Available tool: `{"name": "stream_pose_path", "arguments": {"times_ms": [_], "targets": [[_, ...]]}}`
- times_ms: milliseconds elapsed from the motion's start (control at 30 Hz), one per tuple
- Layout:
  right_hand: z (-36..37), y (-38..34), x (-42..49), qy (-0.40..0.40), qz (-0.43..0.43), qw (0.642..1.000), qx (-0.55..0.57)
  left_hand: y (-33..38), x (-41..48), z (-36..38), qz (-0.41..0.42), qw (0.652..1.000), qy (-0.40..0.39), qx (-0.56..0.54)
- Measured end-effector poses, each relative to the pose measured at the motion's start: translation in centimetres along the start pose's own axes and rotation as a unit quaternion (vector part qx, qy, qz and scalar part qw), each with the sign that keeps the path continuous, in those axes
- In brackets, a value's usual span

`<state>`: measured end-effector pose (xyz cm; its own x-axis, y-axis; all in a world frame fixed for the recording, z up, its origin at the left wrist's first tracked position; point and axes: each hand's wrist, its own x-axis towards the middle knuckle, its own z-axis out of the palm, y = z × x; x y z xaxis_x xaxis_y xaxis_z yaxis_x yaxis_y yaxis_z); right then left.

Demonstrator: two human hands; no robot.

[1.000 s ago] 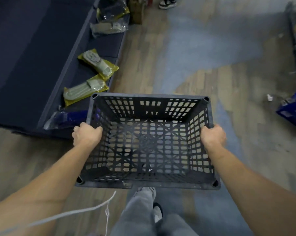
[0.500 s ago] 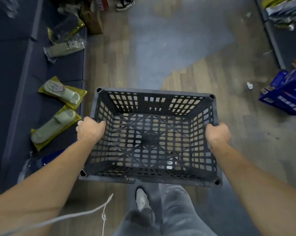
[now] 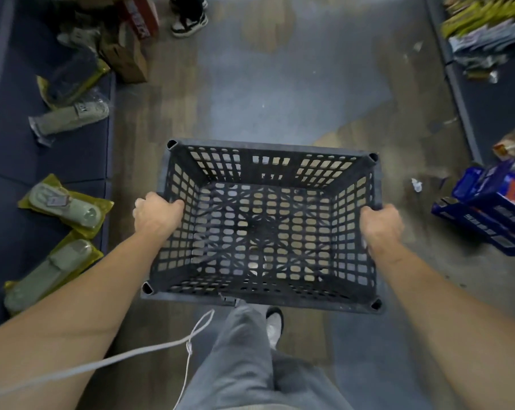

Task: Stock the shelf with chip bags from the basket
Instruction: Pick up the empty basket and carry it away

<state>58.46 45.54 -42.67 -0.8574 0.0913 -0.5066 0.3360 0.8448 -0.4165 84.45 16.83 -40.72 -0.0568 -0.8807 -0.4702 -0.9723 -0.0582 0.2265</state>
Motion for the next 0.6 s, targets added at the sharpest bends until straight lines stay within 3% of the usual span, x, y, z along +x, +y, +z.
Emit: {"name": "stream_pose_path", "arguments": {"times_ms": [400,600], "targets": [[-0.6,-17.6,16.8,0.005,-0.006,1.000,0.000,20.2,13.1,0.7,-0.013,0.999,-0.007,-0.030],[0.6,-25.4,25.4,-0.038,-0.007,0.999,0.011,28.5,19.0,1.8,-0.036,0.999,0.001,-0.034]]}}
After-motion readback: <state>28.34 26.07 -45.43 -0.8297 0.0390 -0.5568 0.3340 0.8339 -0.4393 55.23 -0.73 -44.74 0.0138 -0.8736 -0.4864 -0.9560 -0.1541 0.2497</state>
